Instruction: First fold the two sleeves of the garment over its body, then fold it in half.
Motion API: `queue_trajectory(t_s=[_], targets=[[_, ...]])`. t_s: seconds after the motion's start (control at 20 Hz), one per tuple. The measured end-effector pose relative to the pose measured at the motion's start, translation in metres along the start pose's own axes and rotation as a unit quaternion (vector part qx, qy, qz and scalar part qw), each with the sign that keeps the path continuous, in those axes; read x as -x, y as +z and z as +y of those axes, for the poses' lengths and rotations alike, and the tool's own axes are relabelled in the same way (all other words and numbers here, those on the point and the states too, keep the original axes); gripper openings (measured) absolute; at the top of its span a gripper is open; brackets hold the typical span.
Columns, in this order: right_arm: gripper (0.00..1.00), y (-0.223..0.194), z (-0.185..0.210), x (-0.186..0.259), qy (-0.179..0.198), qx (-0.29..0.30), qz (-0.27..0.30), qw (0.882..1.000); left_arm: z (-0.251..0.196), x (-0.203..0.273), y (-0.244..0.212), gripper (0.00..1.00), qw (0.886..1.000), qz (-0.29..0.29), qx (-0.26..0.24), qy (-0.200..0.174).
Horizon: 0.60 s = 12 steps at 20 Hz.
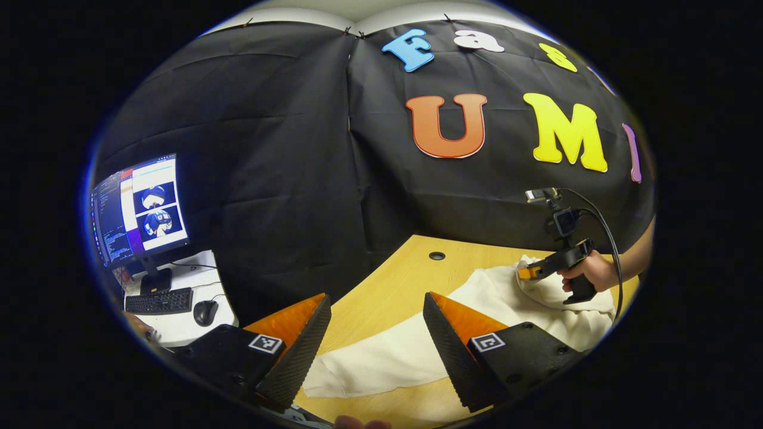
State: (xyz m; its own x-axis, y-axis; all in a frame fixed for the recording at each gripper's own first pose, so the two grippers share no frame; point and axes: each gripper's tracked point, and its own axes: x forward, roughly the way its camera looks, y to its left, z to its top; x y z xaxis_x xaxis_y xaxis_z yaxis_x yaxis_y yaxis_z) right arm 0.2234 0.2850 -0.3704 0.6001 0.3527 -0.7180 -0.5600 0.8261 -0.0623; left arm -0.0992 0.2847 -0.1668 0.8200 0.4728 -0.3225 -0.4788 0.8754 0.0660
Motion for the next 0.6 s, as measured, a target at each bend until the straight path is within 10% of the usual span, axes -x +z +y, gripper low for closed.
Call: queue_trajectory(t_s=[0.25,0.6], targets=[[0.65,0.024,0.016,0.032,0.021,-0.005,-0.04,0.999,-0.001,0.003,0.003,0.98,1.0,-0.013,0.001,-0.007],[0.75,0.048,0.024,0.114,0.053,-0.009,-0.089,0.995,0.031,0.019,-0.028,0.98,0.999,-0.015,-0.043,-0.022]])
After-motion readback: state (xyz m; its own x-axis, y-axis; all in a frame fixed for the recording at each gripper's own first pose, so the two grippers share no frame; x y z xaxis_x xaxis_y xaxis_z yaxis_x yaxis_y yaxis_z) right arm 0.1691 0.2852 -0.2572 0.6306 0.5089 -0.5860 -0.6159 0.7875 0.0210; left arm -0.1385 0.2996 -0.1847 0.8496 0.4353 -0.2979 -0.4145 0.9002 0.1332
